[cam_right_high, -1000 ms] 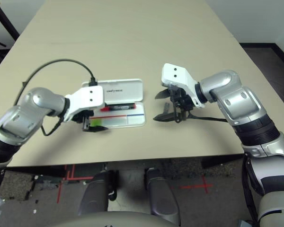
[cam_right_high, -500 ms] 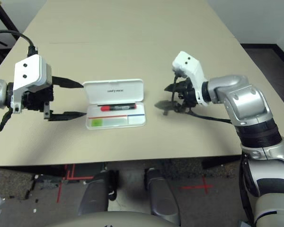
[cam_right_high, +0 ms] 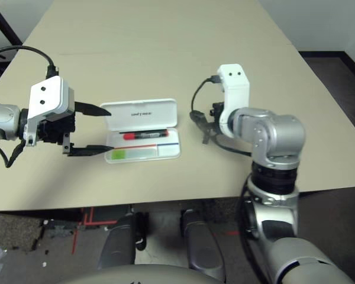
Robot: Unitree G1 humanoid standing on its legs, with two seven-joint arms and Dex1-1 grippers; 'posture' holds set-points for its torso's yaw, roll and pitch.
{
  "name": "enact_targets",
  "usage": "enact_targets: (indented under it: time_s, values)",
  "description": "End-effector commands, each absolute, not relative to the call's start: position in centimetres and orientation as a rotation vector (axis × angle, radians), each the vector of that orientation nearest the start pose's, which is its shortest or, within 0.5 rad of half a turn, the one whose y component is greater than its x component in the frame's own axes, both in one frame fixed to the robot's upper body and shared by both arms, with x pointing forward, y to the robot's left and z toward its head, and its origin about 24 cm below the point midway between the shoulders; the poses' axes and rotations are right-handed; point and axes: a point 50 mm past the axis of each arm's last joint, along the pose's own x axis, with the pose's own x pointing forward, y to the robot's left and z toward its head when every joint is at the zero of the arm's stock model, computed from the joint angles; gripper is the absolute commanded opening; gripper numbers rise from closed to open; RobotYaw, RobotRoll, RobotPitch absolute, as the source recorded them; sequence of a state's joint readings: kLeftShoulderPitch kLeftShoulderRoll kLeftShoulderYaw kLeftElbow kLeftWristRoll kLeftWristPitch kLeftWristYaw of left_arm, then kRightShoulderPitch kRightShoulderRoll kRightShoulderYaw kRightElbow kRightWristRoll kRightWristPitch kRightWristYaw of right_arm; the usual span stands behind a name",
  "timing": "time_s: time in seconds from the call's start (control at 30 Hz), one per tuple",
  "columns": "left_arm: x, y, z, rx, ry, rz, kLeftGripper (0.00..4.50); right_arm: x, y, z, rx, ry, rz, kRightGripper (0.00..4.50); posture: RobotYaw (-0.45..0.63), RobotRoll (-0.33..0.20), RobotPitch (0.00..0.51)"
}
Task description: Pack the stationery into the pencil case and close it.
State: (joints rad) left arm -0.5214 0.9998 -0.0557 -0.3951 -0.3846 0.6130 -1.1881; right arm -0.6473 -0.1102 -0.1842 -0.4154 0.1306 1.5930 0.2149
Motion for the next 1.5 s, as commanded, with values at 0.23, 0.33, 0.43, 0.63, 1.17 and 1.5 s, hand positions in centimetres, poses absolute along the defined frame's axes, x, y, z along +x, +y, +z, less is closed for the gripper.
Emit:
enact_targets:
  time_s: [0.23, 0.33, 0.43, 0.63, 1.17, 1.5]
  values:
    - [25.6, 18.5, 22.1, 0.749, 0.224, -1.221, 4.46, 28.3, -15.5, 14.9, 0.052, 0.606, 0.17, 4.5, -0.09, 0.0, 0.188]
    - [25.6, 18.4, 22.1, 0.747, 0.221, -1.223, 4.46, 28.2, -15.4, 14.3, 0.057, 0.634, 0.18, 4.5, -0.09, 0.0, 0.187]
    - [25.6, 18.4, 22.1, 0.748, 0.222, -1.22, 4.46, 28.1, -15.2, 13.6, 0.06, 0.667, 0.205, 4.5, -0.08, 0.0, 0.186]
    - [25.6, 18.3, 22.0, 0.749, 0.224, -1.214, 4.46, 28.0, -14.8, 12.7, 0.044, 0.716, 0.24, 4.5, -0.07, 0.0, 0.187]
    - [25.5, 18.3, 21.8, 0.748, 0.23, -1.208, 4.5, 28.0, -14.9, 12.1, 0.025, 0.751, 0.253, 2.45, -0.07, 0.0, 0.184]
    - [25.7, 18.8, 22.0, 0.77, 0.236, -1.194, 4.5, 28.4, -16.1, 13.6, -0.068, 0.733, 0.329, 0.3, -0.07, 0.0, 0.178]
